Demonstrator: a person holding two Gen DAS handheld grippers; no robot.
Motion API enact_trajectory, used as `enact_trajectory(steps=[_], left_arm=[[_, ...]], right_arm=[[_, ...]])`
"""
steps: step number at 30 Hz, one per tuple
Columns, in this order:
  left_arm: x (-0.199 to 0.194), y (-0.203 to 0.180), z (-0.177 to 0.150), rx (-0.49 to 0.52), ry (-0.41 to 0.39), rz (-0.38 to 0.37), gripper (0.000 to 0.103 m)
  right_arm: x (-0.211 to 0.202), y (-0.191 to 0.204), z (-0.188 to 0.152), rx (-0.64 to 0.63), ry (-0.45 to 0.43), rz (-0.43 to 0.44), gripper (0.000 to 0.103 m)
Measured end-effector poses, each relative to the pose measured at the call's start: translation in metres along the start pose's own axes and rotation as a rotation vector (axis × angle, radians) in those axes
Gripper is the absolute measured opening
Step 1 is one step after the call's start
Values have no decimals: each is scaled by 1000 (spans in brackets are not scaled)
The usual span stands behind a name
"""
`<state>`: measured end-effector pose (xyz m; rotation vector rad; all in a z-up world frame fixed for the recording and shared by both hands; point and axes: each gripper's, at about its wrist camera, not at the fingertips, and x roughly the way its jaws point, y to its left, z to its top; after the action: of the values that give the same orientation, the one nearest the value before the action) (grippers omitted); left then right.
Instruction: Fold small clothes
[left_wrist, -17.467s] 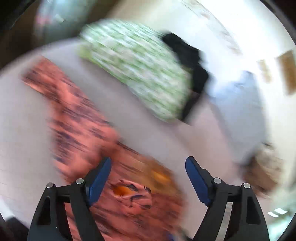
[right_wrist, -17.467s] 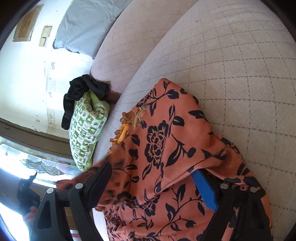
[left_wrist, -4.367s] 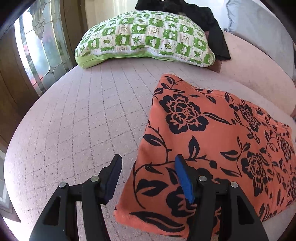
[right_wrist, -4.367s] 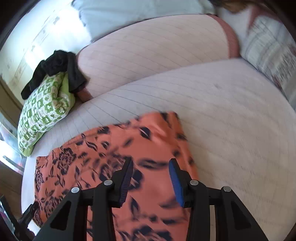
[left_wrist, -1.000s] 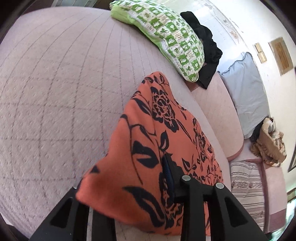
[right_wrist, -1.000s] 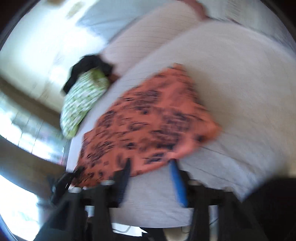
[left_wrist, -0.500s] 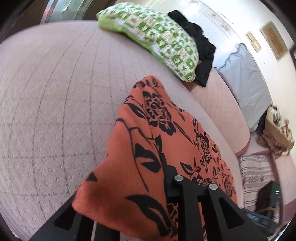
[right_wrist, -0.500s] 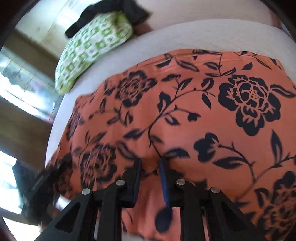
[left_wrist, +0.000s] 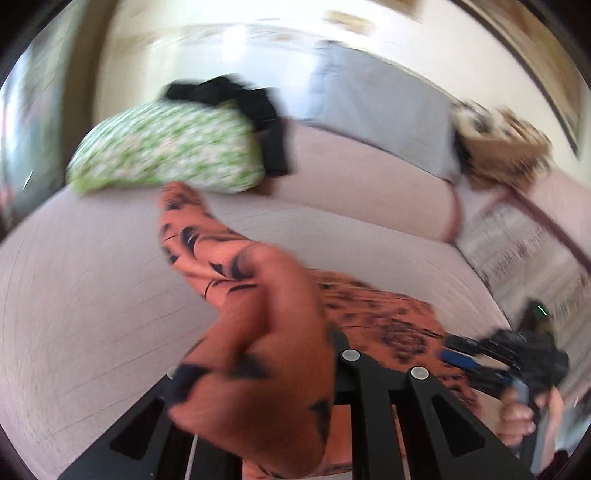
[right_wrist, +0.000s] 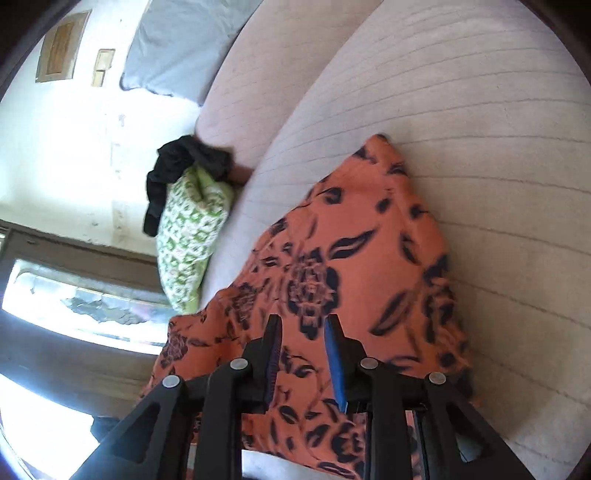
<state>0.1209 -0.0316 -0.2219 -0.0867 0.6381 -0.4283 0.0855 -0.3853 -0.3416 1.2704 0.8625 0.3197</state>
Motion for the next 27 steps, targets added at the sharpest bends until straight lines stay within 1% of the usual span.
enact_trajectory(steps=[2, 3, 4, 5, 6, 7, 8, 10, 11, 12, 13, 14, 15, 16, 18, 20, 22, 24, 26, 27], left_arm=[[7, -44, 2, 81, 14, -57, 15], [16, -68, 0, 122, 41, -88, 15], [25, -88, -3, 162, 71, -104, 17], [35, -107, -9, 213, 112, -119, 20], [47, -126, -17, 270, 169, -133, 24], [53, -131, -21, 285, 203, -138, 24], [56, -131, -26, 271, 248, -165, 24], [49, -117, -28, 212, 283, -240, 31], [42, -105, -27, 185, 282, -274, 40], [30, -91, -25, 161, 264, -310, 51], [19, -79, -23, 148, 237, -331, 58], [6, -63, -20, 139, 196, -339, 71], [-3, -51, -19, 135, 167, -330, 78], [-9, -37, -17, 129, 139, -302, 78], [-12, -13, -16, 124, 120, -237, 78], [-3, 11, -17, 95, 131, -174, 78], [8, 28, -23, 59, 154, -157, 78], [25, 34, -30, 19, 208, -132, 78], [42, 26, -40, 47, 289, -123, 78], [50, 20, -45, 79, 314, -113, 78]], right_arm=[[2, -3, 6, 26, 13, 49, 27], [0, -4, 9, 34, 12, 69, 30], [0, -4, 10, 43, 12, 92, 34], [-1, -5, 11, 58, 12, 120, 50], [-2, -6, 14, 83, 1, 159, 75], [-7, -10, 15, 110, -24, 190, 79], [-9, -14, 18, 125, -36, 199, 79], [-12, -22, 19, 164, -35, 191, 79], [-9, -26, 19, 183, -20, 188, 79], [-6, -26, 19, 190, -7, 182, 79], [-3, -26, 18, 189, 7, 162, 79], [-2, -24, 18, 178, 9, 141, 79], [-1, -21, 17, 159, 10, 119, 79], [1, -18, 17, 145, 14, 107, 79], [5, -14, 18, 121, 15, 75, 79], [6, -14, 18, 129, -3, 68, 79], [9, -19, 17, 152, -34, 70, 79], [12, -19, 18, 153, -56, 61, 79], [17, -13, 19, 108, -63, 34, 79], [19, -7, 19, 69, -66, 12, 76]])
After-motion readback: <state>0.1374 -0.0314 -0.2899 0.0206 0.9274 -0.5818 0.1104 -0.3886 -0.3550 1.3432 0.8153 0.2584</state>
